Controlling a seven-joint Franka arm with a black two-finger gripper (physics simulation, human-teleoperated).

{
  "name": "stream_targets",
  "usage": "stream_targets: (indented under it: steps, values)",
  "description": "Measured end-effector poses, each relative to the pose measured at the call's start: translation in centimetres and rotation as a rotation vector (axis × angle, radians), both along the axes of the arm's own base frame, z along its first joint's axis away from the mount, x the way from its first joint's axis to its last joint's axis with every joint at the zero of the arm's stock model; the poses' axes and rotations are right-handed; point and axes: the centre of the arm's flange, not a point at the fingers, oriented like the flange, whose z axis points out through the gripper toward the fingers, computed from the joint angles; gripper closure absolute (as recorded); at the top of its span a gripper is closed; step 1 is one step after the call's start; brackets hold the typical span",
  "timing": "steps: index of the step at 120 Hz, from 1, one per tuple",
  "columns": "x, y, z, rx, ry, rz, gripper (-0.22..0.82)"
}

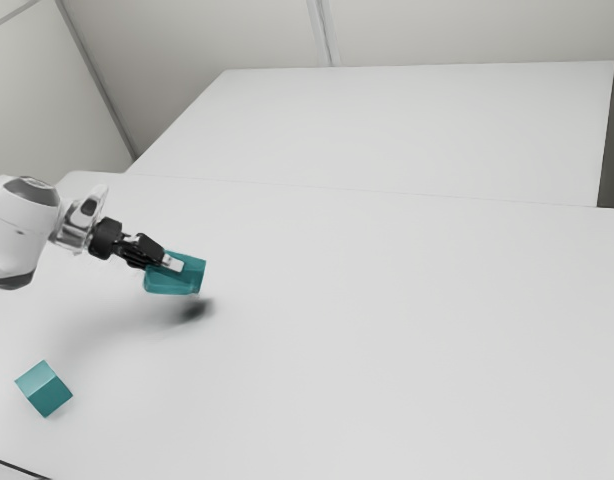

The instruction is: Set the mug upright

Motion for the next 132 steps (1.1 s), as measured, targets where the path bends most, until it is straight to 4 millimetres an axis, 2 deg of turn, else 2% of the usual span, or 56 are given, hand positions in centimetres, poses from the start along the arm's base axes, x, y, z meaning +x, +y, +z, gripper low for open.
stream_targets:
  steps: [11,23,39,57,76,90,132]
  values:
    - [2.2,-3.4,2.8,0.101,-0.031,-0.092,0.78]
    - [3.4,-6.9,4.9,0.240,-0.043,-0.199,0.78]
    - [5.0,-10.5,6.5,0.451,-0.035,-0.339,0.78]
    - [5.9,-13.8,7.2,0.650,-0.013,-0.453,0.79]
    - [6.2,-17.0,7.2,0.791,0.008,-0.519,0.79]
    - [6.4,-18.6,6.3,0.860,0.032,-0.532,0.79]
    - [6.2,-19.6,3.0,0.912,0.118,-0.462,0.79]
